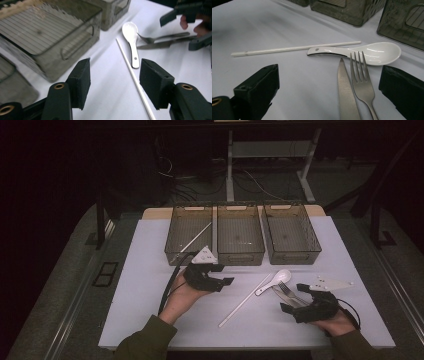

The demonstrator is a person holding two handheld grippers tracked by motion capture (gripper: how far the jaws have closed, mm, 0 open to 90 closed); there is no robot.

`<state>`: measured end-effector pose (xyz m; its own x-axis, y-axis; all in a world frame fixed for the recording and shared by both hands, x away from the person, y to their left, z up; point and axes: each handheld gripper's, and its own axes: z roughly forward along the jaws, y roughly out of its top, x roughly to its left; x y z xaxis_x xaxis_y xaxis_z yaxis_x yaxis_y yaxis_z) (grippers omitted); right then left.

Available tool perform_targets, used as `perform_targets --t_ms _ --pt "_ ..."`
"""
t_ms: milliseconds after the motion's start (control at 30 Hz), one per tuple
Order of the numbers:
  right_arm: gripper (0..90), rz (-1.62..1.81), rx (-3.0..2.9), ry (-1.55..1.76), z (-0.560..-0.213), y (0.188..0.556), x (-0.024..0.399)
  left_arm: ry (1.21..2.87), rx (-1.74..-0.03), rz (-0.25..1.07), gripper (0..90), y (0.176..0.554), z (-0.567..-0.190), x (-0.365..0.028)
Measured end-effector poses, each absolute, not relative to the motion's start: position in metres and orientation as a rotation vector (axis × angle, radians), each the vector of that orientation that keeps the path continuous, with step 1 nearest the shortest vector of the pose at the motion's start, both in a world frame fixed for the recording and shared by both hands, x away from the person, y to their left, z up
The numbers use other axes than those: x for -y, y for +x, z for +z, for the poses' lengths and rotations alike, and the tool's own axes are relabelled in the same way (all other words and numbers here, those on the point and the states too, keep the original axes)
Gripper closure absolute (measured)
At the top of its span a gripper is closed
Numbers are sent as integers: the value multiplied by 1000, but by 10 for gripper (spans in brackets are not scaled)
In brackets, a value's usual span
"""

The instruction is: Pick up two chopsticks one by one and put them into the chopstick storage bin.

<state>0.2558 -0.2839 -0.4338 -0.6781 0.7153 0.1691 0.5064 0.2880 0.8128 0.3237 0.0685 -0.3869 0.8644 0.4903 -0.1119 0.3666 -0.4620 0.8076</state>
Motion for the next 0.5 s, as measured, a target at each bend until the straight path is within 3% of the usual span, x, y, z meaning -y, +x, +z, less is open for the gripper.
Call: perform_targets --t_ms 500 --pt "31 1335 -2326 1132 -434 256 284 2170 -600 83 580 313 -414 -40"
